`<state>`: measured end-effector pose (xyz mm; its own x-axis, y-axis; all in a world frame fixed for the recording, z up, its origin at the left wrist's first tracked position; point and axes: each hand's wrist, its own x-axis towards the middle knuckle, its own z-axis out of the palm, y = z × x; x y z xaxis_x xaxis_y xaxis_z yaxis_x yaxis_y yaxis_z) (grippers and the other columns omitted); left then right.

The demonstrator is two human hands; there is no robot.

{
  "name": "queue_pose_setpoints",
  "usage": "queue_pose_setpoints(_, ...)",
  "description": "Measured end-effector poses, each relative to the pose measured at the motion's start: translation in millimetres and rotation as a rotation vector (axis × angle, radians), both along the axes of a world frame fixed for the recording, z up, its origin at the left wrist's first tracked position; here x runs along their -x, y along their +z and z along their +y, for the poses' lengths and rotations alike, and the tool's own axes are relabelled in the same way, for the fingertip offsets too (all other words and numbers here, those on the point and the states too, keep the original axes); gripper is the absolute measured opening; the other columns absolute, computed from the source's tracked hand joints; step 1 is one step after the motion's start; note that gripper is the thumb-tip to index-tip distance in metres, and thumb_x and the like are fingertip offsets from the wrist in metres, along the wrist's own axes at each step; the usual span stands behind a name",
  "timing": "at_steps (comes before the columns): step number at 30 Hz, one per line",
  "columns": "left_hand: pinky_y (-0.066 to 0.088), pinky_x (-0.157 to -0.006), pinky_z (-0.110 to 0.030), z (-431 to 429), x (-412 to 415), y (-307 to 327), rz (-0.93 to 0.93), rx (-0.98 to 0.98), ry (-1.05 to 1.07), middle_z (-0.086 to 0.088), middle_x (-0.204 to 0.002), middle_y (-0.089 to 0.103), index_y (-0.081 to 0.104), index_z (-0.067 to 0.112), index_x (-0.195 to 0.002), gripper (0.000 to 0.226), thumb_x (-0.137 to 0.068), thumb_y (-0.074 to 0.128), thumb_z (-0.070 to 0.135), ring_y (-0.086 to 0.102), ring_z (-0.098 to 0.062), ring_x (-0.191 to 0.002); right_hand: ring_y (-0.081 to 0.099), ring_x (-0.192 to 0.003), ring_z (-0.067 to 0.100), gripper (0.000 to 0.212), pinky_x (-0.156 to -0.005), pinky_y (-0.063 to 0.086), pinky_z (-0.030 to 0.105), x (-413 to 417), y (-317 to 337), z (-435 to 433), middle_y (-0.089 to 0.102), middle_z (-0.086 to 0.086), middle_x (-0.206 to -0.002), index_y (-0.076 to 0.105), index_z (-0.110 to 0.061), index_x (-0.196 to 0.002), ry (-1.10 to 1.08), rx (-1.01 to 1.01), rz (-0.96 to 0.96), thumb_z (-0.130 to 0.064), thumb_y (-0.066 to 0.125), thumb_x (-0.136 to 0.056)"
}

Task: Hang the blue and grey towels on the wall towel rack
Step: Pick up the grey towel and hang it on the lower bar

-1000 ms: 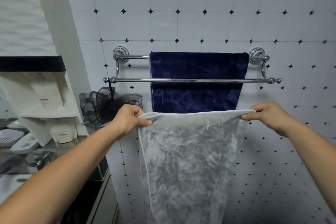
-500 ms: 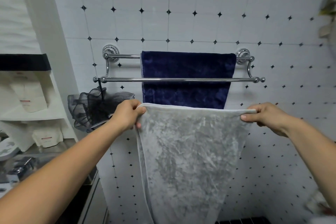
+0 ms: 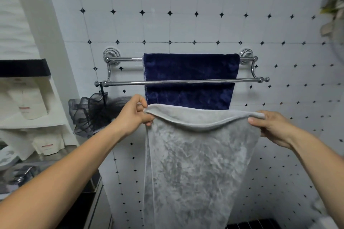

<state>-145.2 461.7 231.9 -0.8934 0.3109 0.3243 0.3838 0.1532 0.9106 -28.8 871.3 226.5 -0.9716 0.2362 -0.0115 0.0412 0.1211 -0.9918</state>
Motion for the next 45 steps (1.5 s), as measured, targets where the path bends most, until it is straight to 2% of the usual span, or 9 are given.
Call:
queue_pose_setpoints(4,0.055,-0.058,-0.029,0,2,-6,0.06,0.057,-0.055,-0.008,-0.069,0.067,0.064,0.009,-0.09,0.021,-0.086,0.061,-0.011,0.062,-0.023,-0.058,0.052,-0.059,0.013,0.034,-0.058,0.043,0.026,-5,4,4,0.059,-0.005,-0.068,0.061,-0.024,-0.1,0.041,-0.333,0.045,-0.001,0.075,-0.079)
queue_pose_setpoints(7,0.055,-0.056,-0.027,0,6,-6,0.048,0.053,0.015,-0.009,-0.062,0.065,0.067,0.01,-0.085,0.016,-0.09,0.06,-0.003,0.061,-0.02,-0.055,0.06,-0.076,0.012,0.041,-0.067,0.051,0.025,-13,11,5,0.067,-0.015,-0.096,0.07,-0.037,-0.106,0.151,-0.53,0.064,-0.004,0.076,-0.081)
queue_pose_setpoints(14,0.045,-0.058,-0.028,-2,18,3,0.036,0.184,0.14,-0.007,-0.062,0.063,0.064,0.011,-0.084,0.013,-0.094,0.058,0.007,0.055,-0.015,-0.055,0.057,-0.066,0.013,0.01,-0.066,0.04,0.035,-24,21,4,0.068,0.001,-0.071,0.078,-0.021,-0.081,0.403,-0.7,-0.121,-0.017,0.083,-0.073)
queue_pose_setpoints(17,0.042,-0.071,-0.034,-6,21,6,0.009,0.202,0.136,-0.008,-0.069,0.055,0.063,0.007,-0.085,0.011,-0.094,0.058,0.005,0.049,-0.019,-0.067,0.056,-0.066,0.016,0.02,-0.068,0.037,0.033,-23,23,7,0.067,0.003,-0.069,0.078,-0.016,-0.079,0.437,-0.711,-0.138,-0.028,0.087,-0.067)
queue_pose_setpoints(23,0.038,-0.049,-0.014,-15,18,18,0.009,0.251,0.062,0.012,-0.049,0.049,0.064,0.004,-0.088,0.01,-0.094,0.056,0.001,0.043,-0.003,-0.047,0.048,-0.051,0.006,0.023,-0.054,0.035,0.025,-18,19,15,0.056,-0.01,-0.053,0.073,-0.03,-0.068,0.442,-1.137,-0.342,-0.046,0.086,-0.057)
queue_pose_setpoints(27,0.037,-0.051,-0.011,-14,10,21,0.044,0.302,0.003,-0.007,-0.064,0.05,0.065,0.001,-0.089,0.006,-0.092,0.06,0.002,0.041,-0.009,-0.056,0.048,-0.054,0.013,0.031,-0.052,0.034,0.028,-10,26,20,0.057,-0.001,-0.058,0.067,-0.016,-0.067,0.236,-1.357,-0.237,-0.041,0.084,-0.068)
queue_pose_setpoints(34,0.048,-0.06,-0.015,-21,22,18,0.016,0.317,0.16,-0.002,-0.061,0.057,0.071,0.008,-0.079,0.011,-0.081,0.071,-0.002,0.053,-0.004,-0.055,0.04,-0.044,0.007,0.033,-0.043,0.031,0.016,-22,22,9,0.048,-0.008,-0.048,0.064,-0.017,-0.064,0.292,-0.765,-0.051,-0.035,0.091,-0.059)
queue_pose_setpoints(40,0.052,-0.077,-0.036,-10,22,14,-0.095,0.274,0.228,-0.003,-0.062,0.053,0.067,0.015,-0.083,0.024,-0.074,0.077,-0.005,0.053,-0.02,-0.069,0.042,-0.046,0.01,0.026,-0.044,0.033,0.022,-7,14,21,0.052,0.002,-0.057,0.066,-0.014,-0.097,-0.006,-0.232,-0.009,0.0,0.076,-0.077)
queue_pose_setpoints(45,0.034,-0.032,-0.016,7,16,11,-0.236,0.195,0.217,-0.003,-0.045,0.06,0.066,0.0,-0.084,0.005,-0.087,0.065,-0.004,0.055,-0.012,-0.034,0.06,-0.047,0.013,0.008,-0.033,0.036,0.019,-1,8,20,0.065,0.005,-0.069,0.07,-0.006,-0.094,-0.141,0.012,-0.078,-0.006,0.063,-0.091)
